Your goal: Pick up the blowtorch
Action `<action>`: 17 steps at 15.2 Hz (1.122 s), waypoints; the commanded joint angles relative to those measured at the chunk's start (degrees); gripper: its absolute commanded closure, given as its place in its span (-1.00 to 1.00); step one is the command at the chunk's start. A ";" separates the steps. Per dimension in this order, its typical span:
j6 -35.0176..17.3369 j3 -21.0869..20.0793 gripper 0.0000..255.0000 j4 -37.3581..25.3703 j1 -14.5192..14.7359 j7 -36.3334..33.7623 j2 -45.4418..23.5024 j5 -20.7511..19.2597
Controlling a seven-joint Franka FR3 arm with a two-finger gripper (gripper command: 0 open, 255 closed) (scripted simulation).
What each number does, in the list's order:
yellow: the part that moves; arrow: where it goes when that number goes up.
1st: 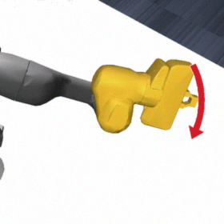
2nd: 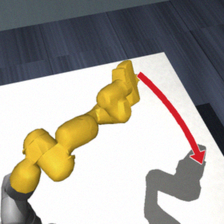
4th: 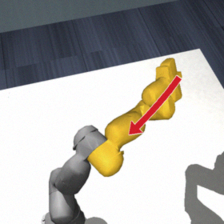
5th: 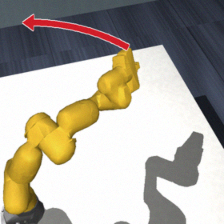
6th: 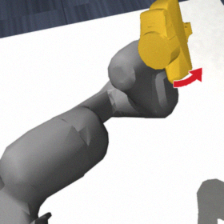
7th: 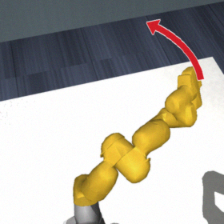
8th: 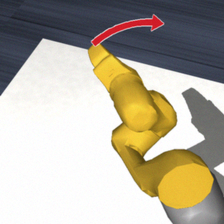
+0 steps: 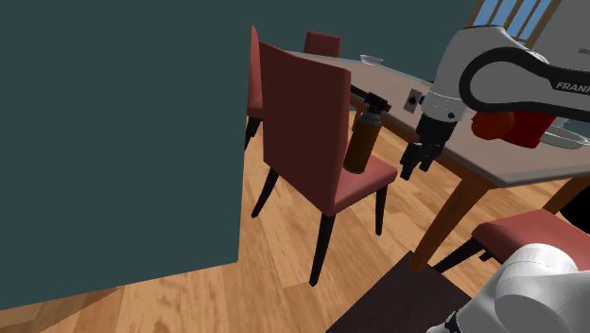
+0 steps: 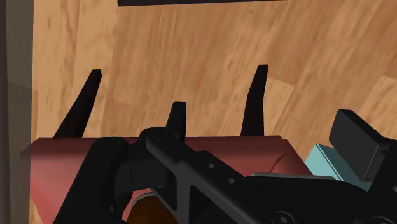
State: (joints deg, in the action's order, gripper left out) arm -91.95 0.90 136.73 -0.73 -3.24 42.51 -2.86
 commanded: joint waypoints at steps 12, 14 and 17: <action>-2.12 8.40 -1.00 -22.15 -1.19 6.02 -18.91 3.94; -1.71 9.96 -1.00 -26.86 -1.33 7.29 -22.47 5.37; -0.58 12.36 -1.00 -34.49 -1.64 9.29 -28.04 8.01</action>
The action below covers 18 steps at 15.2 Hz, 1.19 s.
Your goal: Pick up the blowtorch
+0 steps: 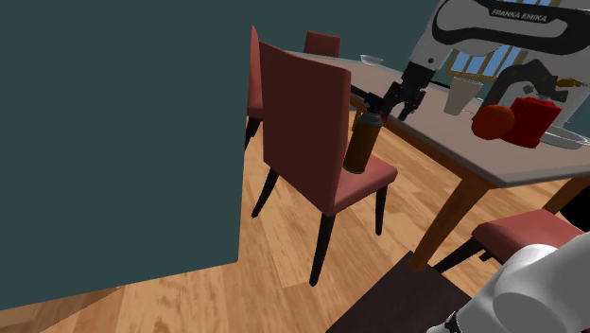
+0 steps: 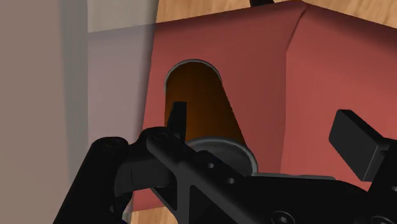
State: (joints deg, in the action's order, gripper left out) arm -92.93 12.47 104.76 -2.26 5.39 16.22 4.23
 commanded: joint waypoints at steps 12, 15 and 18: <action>-2.26 4.07 -1.00 -7.96 -1.21 4.35 -9.06 5.71; -2.70 4.02 1.00 -7.34 -1.19 4.35 -8.86 5.66; -2.67 4.02 1.00 -7.41 -1.19 4.34 -8.90 5.67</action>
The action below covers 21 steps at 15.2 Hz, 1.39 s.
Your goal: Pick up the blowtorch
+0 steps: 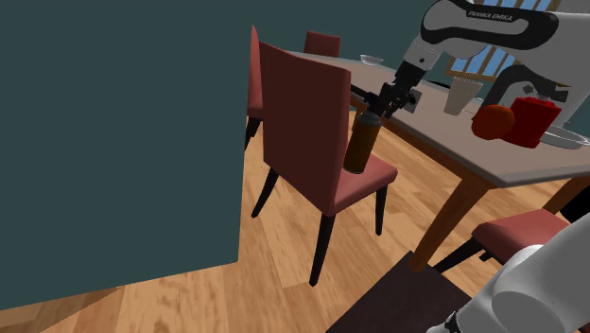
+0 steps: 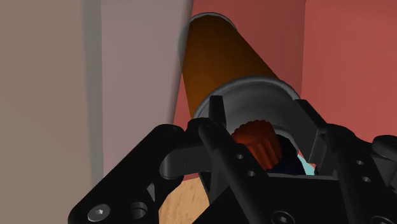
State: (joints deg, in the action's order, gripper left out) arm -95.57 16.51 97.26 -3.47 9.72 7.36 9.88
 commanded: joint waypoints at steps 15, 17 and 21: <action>7.38 0.46 1.00 -9.80 -0.13 -0.67 -2.62 0.73; 9.14 0.61 1.00 -12.29 -0.20 -0.81 -3.39 0.98; 12.81 0.95 1.00 -17.67 -0.41 -1.05 -5.21 1.62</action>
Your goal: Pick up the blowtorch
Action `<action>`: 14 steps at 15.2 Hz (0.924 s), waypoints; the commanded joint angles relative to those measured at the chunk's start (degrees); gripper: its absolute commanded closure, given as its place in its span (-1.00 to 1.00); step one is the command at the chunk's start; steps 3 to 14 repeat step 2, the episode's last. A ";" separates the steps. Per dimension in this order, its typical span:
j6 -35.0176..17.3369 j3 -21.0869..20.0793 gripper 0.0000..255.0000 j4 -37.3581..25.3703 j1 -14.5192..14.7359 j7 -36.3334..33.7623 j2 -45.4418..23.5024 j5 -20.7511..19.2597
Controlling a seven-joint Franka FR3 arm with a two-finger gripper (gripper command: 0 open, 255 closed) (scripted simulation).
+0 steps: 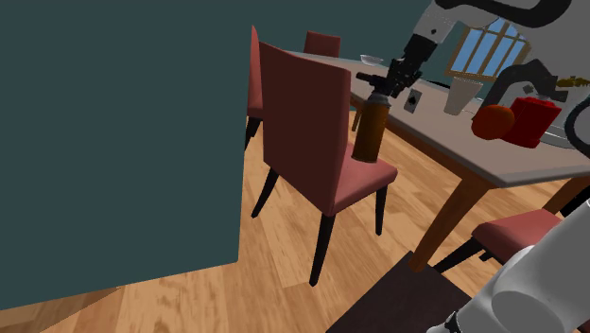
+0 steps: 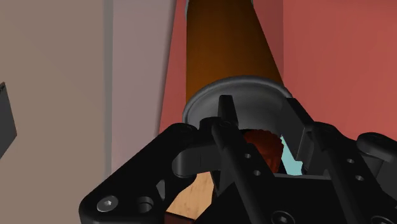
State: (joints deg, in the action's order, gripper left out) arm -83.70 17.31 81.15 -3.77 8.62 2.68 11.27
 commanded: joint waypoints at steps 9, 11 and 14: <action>1.08 0.16 1.00 -1.76 -0.12 0.04 -0.60 0.25; 1.08 0.16 1.00 -1.76 -0.12 0.04 -0.60 0.25; 1.08 0.16 1.00 -1.76 -0.12 0.04 -0.60 0.25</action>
